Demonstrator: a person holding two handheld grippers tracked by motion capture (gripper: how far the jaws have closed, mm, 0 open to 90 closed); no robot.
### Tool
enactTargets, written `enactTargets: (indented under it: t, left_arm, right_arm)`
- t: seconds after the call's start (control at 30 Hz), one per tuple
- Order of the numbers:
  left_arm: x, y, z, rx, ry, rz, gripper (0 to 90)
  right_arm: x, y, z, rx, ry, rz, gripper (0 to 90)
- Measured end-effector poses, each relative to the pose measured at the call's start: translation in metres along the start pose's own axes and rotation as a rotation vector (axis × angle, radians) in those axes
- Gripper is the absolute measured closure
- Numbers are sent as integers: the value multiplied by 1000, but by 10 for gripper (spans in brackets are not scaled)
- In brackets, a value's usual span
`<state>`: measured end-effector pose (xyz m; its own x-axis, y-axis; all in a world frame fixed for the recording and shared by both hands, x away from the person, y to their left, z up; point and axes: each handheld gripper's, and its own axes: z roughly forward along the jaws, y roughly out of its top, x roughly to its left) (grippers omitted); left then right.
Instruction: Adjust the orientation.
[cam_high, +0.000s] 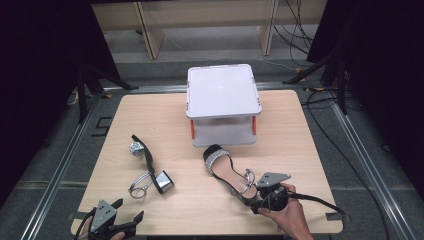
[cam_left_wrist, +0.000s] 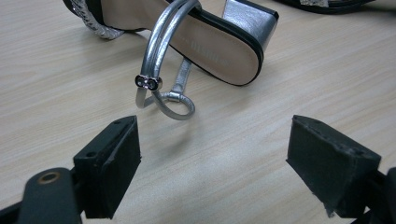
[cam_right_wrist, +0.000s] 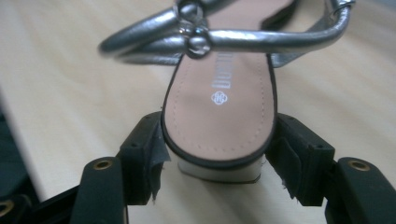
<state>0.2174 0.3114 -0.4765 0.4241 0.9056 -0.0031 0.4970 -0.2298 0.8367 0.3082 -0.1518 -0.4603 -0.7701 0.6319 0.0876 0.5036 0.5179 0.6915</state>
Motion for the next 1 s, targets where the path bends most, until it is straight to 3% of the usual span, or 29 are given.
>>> enactTargets:
  t: [0.07, 0.1, 0.27, 0.3, 0.4, 0.43, 0.47, 0.5, 0.63, 0.73, 0.77, 0.87, 0.93, 0.97, 1.0]
  left_arm:
    - [0, 0, 0, 0, -2, -5, 167]
    - [0, 0, 0, -2, 0, -4, 167]
    - [0, 0, 0, -2, 1, -2, 167]
    - [0, 0, 0, -4, 1, -5, 167]
    - [1, 0, 0, -1, 2, -1, 167]
    - [1, 0, 0, -1, 2, -1, 167]
    - [1, 0, 0, -3, 2, -3, 167]
    - [1, 0, 0, -3, 2, -3, 167]
    - [2, 0, -1, 18, 10, 12, 167]
    - [1, 0, 0, -9, 3, -12, 167]
    - [1, 0, 0, -10, 3, -15, 167]
    - [3, 0, -1, 14, 16, 8, 167]
    - [3, 0, -1, 11, 12, 4, 167]
    - [1, 0, 0, -10, -2, -23, 167]
    - [1, 0, 0, -10, 3, -18, 167]
  right_arm:
    - [6, -2, -1, -3, 66, 32, 379]
    - [9, -3, 0, -6, 131, 35, 384]
    - [10, -2, -3, -29, 172, 37, 358]
    - [7, 0, -13, -77, 182, 53, 359]
    - [0, 1, -28, -113, 97, 32, 435]
    - [0, 1, -28, -113, 97, 32, 435]
    - [-6, 1, -30, -107, 40, 13, 451]
    - [-7, 1, -29, -100, 32, 7, 460]
    - [-8, 3, -20, -70, 21, -19, 468]
    - [-13, 6, -16, -66, 5, -24, 461]
    - [-16, 9, -15, -84, 37, -22, 454]
    - [-16, 10, -15, -102, 44, -39, 466]
    - [-15, 11, -13, -100, 68, -28, 508]
    - [-17, 12, -11, -99, 65, -25, 542]
    - [-19, 14, -9, -99, 73, -48, 562]
